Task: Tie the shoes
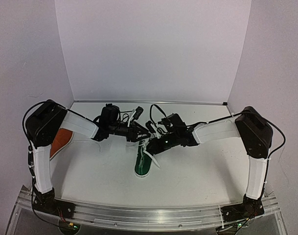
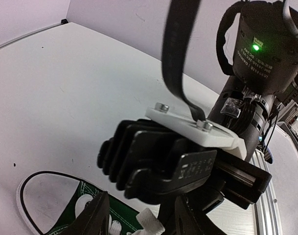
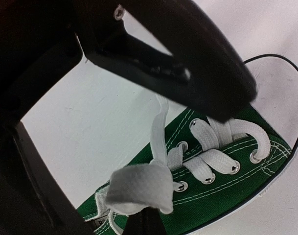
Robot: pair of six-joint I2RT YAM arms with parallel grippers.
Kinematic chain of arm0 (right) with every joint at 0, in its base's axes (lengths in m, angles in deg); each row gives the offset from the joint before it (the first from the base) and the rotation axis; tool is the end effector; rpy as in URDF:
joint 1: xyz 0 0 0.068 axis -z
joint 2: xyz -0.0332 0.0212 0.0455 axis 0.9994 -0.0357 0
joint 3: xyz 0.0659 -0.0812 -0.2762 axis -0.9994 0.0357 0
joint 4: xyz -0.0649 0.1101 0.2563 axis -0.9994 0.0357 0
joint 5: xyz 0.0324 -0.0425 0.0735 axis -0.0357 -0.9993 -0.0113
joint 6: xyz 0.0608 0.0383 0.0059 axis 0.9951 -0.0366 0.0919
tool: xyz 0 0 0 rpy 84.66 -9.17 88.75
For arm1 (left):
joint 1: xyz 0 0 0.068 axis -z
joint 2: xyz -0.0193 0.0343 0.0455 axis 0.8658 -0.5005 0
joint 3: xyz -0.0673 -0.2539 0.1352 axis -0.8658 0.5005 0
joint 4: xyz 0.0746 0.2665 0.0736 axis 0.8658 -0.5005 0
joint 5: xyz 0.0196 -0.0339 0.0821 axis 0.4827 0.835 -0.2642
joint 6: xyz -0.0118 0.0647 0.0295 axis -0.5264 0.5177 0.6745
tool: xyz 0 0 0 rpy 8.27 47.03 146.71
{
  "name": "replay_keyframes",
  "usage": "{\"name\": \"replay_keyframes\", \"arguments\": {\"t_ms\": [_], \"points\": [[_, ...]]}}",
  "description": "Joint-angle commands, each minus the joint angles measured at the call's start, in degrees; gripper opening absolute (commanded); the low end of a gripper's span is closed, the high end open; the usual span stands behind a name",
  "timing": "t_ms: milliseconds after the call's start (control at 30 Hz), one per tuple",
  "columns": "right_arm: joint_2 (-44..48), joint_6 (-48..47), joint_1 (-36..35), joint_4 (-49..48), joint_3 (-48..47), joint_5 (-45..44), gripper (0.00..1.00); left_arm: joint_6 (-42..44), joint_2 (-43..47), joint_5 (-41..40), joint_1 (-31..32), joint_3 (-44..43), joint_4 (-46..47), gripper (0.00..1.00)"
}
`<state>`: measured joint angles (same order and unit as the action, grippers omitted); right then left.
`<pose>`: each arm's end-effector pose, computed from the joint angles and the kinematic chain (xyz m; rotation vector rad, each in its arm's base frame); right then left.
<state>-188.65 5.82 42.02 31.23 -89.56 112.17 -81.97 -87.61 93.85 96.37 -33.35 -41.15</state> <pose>0.3093 0.3591 0.1468 -0.9155 2.2299 1.0708 0.3496 -0.3131 0.1576 1.0928 1.7005 -1.2827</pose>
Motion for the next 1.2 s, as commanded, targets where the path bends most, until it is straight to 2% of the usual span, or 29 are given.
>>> {"name": "replay_keyframes", "arguments": {"t_ms": [0, 133, 200, 267, 333, 1167], "points": [[1.42, -0.84, -0.34, 0.28, -2.13, -0.45, 0.0, 2.33, -1.44, -0.13, 0.75, -3.37, -3.1, 0.45], [1.73, -0.92, -0.33, 0.49, -2.09, -0.76, 0.0, 3.28, -1.85, -0.41, 1.03, -4.21, -5.12, 0.34], [1.93, -0.96, -0.33, 0.62, -1.92, -0.95, 0.0, 3.33, -1.64, -0.8, 0.96, -3.9, -5.1, 0.24], [2.42, -0.93, -0.33, 0.68, -1.46, -1.35, 0.0, 3.86, -0.87, -1.95, 0.67, -2.98, -5.31, 0.09], [3.13, -0.81, -0.39, 0.85, -0.98, -2.09, 0.0, 3.81, -0.05, -3.0, -0.27, -1.99, -5.26, 0.01], [6.56, 0.44, 0.5, 1.34, 4.22, -5.3, 0.0, 3.23, 6.08, -9.49, -5.61, 5.76, -1.96, 0.0]]}}
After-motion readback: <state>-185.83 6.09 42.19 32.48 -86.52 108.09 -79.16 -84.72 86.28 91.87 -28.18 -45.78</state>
